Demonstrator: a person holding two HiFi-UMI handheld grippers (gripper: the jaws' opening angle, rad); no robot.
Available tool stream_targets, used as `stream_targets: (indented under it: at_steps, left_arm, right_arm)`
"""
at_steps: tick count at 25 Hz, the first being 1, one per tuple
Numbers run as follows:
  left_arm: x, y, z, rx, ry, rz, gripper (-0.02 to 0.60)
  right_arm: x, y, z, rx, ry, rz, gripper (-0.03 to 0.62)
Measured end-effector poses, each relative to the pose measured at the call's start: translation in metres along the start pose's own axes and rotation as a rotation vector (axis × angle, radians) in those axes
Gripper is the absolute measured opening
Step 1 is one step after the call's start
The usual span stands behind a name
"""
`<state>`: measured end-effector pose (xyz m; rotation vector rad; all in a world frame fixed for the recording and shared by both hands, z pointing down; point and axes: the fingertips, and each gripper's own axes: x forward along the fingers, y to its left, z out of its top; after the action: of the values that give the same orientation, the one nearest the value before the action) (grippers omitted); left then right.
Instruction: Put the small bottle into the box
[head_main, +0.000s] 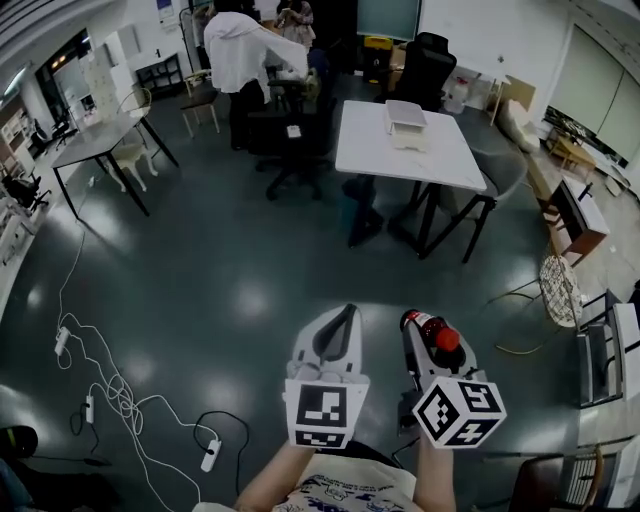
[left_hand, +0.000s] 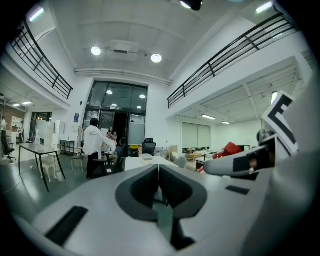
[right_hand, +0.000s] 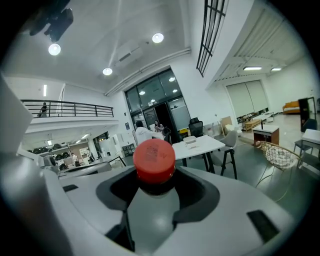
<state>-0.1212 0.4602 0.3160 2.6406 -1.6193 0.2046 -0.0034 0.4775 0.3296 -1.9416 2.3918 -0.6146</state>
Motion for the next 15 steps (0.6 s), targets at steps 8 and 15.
stream_targets:
  at_steps: [8, 15]
  left_arm:
    - [0.059, 0.003, -0.004, -0.008, 0.040, -0.003, 0.020]
    - [0.126, 0.019, -0.002, -0.006, 0.040, -0.020, 0.020]
  right_arm:
    - [0.050, -0.030, 0.009, 0.016, 0.039, 0.014, 0.226]
    - [0.107, -0.055, 0.023, 0.033, 0.043, 0.003, 0.225]
